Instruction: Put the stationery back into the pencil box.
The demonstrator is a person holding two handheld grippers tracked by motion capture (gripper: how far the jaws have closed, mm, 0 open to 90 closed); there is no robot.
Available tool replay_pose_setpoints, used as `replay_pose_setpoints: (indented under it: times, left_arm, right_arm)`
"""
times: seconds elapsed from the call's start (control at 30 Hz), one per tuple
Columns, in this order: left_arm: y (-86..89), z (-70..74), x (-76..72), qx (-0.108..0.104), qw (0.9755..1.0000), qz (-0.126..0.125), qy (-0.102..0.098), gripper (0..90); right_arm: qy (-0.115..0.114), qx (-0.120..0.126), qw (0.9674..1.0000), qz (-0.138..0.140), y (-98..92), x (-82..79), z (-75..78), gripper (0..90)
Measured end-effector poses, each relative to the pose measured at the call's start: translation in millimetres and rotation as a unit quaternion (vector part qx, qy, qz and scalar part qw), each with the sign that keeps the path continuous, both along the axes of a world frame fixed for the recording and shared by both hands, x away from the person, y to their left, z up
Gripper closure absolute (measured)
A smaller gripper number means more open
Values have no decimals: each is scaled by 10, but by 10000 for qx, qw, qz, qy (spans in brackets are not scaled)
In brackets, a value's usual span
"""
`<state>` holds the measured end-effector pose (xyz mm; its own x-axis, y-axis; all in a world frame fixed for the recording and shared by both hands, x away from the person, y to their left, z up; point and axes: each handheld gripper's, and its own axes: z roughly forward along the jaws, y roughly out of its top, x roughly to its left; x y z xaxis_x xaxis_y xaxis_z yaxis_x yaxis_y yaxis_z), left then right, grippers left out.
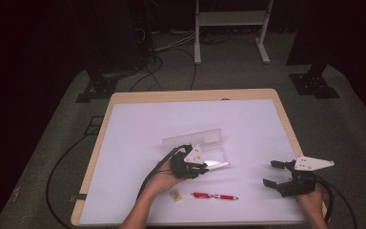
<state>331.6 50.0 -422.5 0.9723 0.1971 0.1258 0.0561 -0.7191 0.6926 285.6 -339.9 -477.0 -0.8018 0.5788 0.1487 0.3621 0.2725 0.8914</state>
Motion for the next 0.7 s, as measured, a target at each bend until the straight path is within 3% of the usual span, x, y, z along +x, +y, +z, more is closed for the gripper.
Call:
replay_pose_setpoints:
  times: [0.7]
  left_arm:
    - [166,119,178,-61,9995,275,-102,789]
  right_arm:
    - [-5,-6,10000,5,1,1,0,134]
